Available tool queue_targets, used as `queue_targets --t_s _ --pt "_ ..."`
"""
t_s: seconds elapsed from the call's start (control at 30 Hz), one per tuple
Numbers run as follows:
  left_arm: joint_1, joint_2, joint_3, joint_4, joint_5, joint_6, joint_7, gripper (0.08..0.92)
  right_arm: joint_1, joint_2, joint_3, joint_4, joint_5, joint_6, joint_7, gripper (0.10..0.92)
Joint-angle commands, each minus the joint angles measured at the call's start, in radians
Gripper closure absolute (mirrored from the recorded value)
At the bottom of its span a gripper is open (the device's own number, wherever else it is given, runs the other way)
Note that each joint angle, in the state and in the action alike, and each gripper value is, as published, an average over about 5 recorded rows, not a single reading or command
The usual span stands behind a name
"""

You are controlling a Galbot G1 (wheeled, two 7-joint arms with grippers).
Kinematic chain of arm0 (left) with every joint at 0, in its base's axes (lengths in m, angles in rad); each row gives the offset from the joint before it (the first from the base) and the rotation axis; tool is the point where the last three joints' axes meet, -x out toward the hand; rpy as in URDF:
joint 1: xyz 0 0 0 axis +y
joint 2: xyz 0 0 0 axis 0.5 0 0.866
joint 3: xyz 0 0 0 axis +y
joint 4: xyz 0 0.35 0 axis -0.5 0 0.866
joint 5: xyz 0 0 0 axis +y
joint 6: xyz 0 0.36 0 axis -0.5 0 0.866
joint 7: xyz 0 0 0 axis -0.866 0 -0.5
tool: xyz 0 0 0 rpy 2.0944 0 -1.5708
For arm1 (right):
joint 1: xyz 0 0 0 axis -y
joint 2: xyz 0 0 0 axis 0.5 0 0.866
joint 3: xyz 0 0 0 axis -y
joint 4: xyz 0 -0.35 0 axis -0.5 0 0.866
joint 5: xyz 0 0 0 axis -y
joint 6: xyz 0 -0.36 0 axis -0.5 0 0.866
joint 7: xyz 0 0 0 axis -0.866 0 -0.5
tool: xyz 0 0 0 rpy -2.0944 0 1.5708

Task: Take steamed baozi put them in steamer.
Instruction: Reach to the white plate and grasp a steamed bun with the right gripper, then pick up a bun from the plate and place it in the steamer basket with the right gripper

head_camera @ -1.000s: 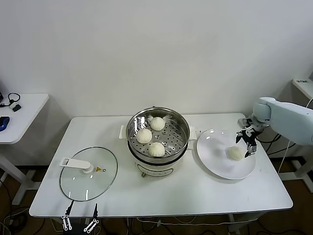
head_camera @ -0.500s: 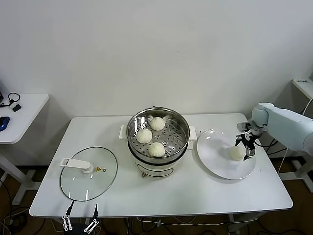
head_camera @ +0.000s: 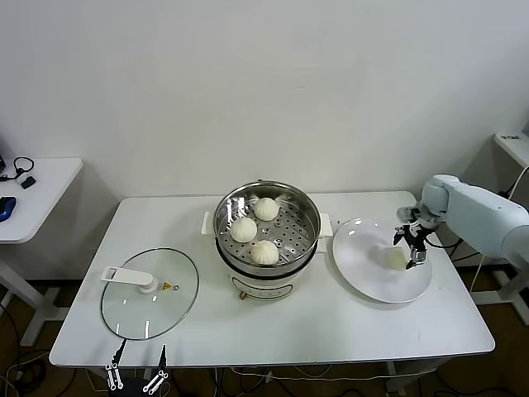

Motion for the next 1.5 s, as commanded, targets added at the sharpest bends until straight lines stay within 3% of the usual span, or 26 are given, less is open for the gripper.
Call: queue_targets --t_s 0.03,0.43,0.67,1.1,1.5 --pt "0.002 -0.012 -0.002 0.001 0.001 -0.001 -0.001 0.177 -0.013 0.007 0.024 -0.016 -0.014 0.006 -0.006 0.228" --pt "0.0 -0.015 0.0 0.002 0.005 -0.001 -0.001 0.177 0.005 0.001 0.018 0.008 -0.007 0.008 -0.015 0.357" --pt "-0.001 -0.014 -0.003 0.001 0.003 -0.002 -0.002 0.177 0.076 -0.034 -0.046 0.101 0.04 -0.001 -0.017 0.375" --pt "-0.004 -0.019 0.007 0.001 0.011 0.001 -0.001 0.177 0.501 -0.076 -0.456 0.408 0.415 -0.077 0.011 0.372" --pt "-0.014 -0.015 0.021 0.001 0.014 0.003 0.0 0.177 0.852 0.039 -0.661 0.682 0.768 -0.179 0.05 0.368"
